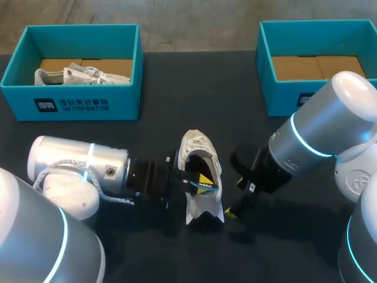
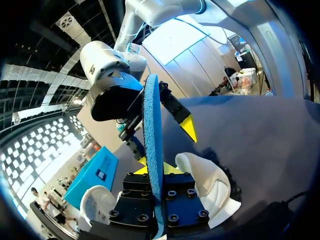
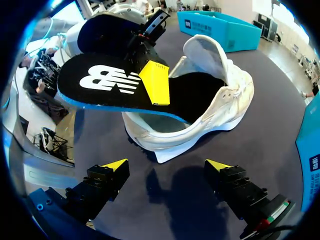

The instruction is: Take the shoe out of the shoebox, open the shoe tongue, remove and reinsert the insole, then place the shoe into the shoebox

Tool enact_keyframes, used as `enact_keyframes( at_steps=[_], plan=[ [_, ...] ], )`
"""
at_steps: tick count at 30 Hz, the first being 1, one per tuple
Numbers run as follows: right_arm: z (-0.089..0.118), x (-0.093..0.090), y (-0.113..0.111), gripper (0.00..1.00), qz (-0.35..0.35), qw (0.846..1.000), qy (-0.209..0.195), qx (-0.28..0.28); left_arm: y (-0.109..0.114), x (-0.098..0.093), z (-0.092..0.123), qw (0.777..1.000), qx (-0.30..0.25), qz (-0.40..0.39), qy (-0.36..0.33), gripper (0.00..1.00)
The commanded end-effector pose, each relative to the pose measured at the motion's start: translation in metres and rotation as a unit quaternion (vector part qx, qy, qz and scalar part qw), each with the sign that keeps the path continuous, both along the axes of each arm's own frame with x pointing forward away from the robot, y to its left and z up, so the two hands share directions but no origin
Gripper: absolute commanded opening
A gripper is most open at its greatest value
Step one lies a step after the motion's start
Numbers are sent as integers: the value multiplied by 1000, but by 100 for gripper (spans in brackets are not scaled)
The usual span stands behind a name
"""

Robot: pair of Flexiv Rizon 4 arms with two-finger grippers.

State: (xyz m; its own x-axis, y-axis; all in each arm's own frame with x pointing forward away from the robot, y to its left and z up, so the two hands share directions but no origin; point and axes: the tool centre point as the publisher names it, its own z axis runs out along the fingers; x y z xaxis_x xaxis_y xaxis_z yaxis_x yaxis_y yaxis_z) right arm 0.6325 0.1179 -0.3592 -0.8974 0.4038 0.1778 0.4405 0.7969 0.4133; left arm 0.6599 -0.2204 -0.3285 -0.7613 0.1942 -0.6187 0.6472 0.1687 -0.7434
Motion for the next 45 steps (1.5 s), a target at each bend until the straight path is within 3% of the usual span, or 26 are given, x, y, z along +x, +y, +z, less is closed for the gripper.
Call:
enact_keyframes(
  at_steps=[1,13,25,27,28,29,45],
  plan=[
    [-1,-1,0,100,0,1000,0,1,1,4,-6,1000,-5,1,-4,0],
    [-1,-1,0,100,0,1000,0,1,0,20,-22,1000,-10,27,-8,0],
    [-1,-1,0,100,0,1000,0,1,5,23,-29,999,-6,37,-2,0],
    [-1,-1,0,100,0,1000,0,1,7,21,-26,999,-7,35,-1,14],
    [-1,-1,0,100,0,1000,0,1,9,20,-25,999,-8,34,0,26],
    [-1,-1,0,100,0,1000,0,1,10,19,-23,999,-10,32,0,28],
    [-1,-1,0,100,0,1000,0,1,18,4,-3,1000,-19,21,-10,26]
  ],
)
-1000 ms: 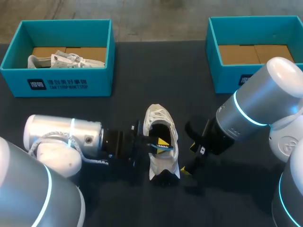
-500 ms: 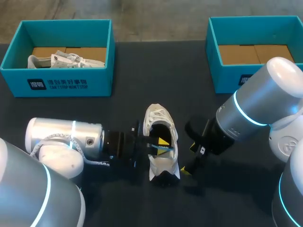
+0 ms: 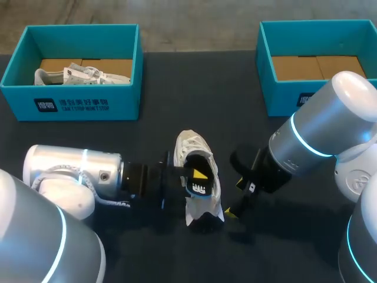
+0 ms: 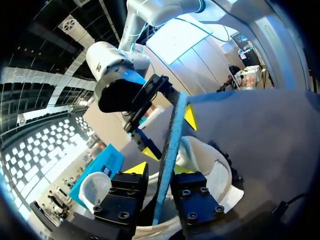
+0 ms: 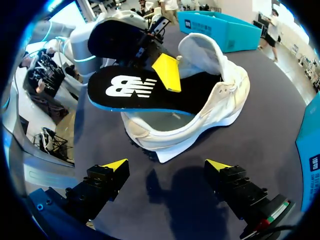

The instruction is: Take the shoe out of the shoebox, open the shoe tongue, remove and reinsert the insole, then place the shoe into the shoebox

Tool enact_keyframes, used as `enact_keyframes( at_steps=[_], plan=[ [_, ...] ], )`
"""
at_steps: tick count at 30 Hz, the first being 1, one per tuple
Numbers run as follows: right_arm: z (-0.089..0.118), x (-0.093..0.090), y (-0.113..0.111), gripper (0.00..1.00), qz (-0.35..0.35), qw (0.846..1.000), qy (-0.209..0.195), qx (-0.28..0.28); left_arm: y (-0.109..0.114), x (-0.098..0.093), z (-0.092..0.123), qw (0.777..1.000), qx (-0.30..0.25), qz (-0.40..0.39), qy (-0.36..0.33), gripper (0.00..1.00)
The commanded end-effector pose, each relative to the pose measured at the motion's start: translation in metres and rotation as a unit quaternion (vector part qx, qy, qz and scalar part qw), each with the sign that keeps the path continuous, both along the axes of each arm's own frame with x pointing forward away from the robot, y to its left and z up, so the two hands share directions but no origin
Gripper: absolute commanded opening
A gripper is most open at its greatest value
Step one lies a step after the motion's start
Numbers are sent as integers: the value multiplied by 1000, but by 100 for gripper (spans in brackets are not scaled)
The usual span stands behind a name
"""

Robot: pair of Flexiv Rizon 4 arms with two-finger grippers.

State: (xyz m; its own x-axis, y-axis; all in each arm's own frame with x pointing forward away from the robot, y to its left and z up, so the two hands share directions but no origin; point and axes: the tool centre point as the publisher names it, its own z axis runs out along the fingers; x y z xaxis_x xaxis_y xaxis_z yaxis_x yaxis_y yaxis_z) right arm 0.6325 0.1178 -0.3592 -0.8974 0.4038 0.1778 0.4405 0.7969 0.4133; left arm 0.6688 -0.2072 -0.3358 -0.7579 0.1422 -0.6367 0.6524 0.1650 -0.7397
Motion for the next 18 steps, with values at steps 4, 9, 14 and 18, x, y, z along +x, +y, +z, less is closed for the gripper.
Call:
enact_keyframes(
  at_steps=[4,9,14,18],
  plan=[
    [-1,-1,0,100,0,1000,0,1,3,-8,6,1000,0,3,-7,22],
    [-1,-1,0,100,0,1000,0,1,0,-12,6,1000,-2,-2,-8,26],
    [-1,-1,0,100,0,1000,0,1,-2,-14,6,1000,0,-6,-9,14],
    [-1,-1,0,100,0,1000,0,1,-6,-14,3,1000,2,-2,-22,0]
  ],
)
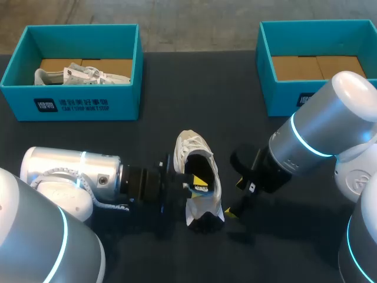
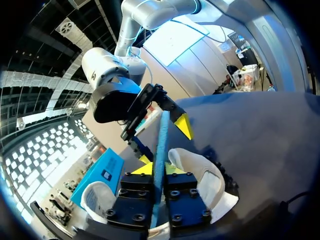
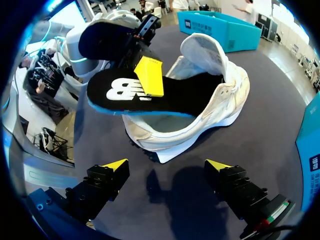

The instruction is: Take the shoe out of the shoebox, open the shoe tongue, remove and reinsert the insole, then place the shoe into the shoebox

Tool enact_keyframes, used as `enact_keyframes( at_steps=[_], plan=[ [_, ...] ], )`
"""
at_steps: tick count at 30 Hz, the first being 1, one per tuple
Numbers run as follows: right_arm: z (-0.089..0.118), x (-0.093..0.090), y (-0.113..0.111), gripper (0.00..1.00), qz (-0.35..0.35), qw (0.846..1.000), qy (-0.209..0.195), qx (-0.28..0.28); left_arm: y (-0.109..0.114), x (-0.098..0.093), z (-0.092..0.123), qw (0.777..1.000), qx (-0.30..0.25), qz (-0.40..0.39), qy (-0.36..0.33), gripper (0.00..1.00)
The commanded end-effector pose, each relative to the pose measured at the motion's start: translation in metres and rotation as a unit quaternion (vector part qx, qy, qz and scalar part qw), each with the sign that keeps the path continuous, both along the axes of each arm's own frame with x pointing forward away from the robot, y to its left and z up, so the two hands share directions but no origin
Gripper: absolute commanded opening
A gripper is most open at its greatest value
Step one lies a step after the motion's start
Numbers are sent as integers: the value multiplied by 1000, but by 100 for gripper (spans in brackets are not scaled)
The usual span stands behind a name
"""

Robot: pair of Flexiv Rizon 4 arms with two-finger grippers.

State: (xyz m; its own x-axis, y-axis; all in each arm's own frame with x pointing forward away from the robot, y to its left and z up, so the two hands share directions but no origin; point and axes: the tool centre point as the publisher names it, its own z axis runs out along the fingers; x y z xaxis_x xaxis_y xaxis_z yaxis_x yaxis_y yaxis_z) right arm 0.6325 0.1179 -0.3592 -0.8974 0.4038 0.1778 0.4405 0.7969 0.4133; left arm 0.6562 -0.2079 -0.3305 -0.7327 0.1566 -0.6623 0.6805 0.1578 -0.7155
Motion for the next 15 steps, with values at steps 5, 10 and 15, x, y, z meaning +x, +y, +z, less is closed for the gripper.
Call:
enact_keyframes(
  at_steps=[5,10,15],
  plan=[
    [-1,-1,0,100,0,1000,0,1,-10,-1,-5,1000,-3,17,-18,0],
    [-1,-1,0,100,0,1000,0,1,-14,3,-8,999,2,25,-33,0],
    [-1,-1,0,100,0,1000,0,1,-13,12,-15,999,12,32,-28,0]
  ],
)
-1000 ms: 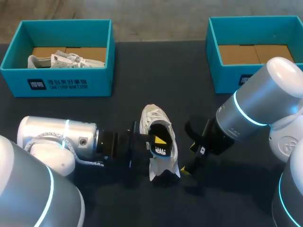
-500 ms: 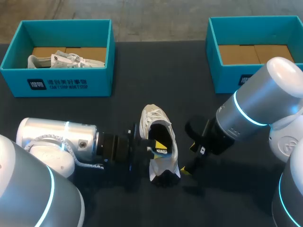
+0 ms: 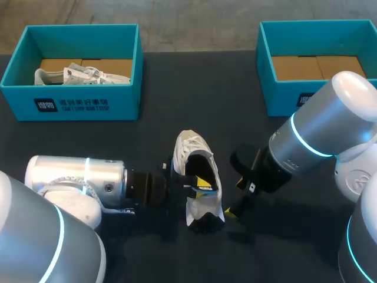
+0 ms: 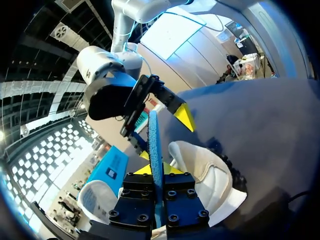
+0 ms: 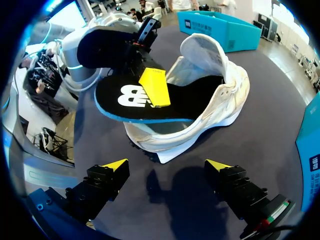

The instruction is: Take the shoe out of the shoebox, open the shoe tongue, remove and reinsert the insole, then place the shoe into the shoebox

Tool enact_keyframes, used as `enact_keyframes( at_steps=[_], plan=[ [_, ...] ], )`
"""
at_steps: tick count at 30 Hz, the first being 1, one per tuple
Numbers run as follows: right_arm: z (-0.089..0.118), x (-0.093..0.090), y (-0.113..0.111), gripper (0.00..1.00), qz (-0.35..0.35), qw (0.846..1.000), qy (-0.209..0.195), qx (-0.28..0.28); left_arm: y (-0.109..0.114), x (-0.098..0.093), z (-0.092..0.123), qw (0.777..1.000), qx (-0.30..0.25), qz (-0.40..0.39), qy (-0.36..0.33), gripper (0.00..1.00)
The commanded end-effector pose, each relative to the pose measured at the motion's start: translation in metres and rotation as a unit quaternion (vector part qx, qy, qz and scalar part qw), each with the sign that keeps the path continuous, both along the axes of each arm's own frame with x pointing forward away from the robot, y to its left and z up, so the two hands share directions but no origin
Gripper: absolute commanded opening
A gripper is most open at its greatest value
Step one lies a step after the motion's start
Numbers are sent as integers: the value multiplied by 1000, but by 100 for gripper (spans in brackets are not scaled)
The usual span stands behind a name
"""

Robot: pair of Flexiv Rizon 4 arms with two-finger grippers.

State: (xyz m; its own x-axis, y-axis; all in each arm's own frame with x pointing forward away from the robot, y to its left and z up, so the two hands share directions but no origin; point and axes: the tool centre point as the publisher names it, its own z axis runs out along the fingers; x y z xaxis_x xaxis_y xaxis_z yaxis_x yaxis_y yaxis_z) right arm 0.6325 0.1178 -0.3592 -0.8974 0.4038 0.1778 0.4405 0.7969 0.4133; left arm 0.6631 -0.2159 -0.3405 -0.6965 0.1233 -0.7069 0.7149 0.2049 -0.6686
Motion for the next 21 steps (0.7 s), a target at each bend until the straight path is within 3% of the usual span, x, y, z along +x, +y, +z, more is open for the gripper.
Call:
enact_keyframes(
  at_steps=[1,9,15,18,21],
  plan=[
    [-1,-1,0,100,0,1000,0,1,-4,7,-6,1000,8,6,4,0],
    [-1,-1,0,100,0,1000,0,1,2,20,-19,999,15,21,19,0],
    [-1,-1,0,100,0,1000,0,1,5,13,-18,999,8,15,27,0],
    [-1,-1,0,100,0,1000,0,1,7,7,-13,1000,1,9,30,25],
    [-1,-1,0,100,0,1000,0,1,9,1,-8,1000,-5,5,30,34]
  ],
)
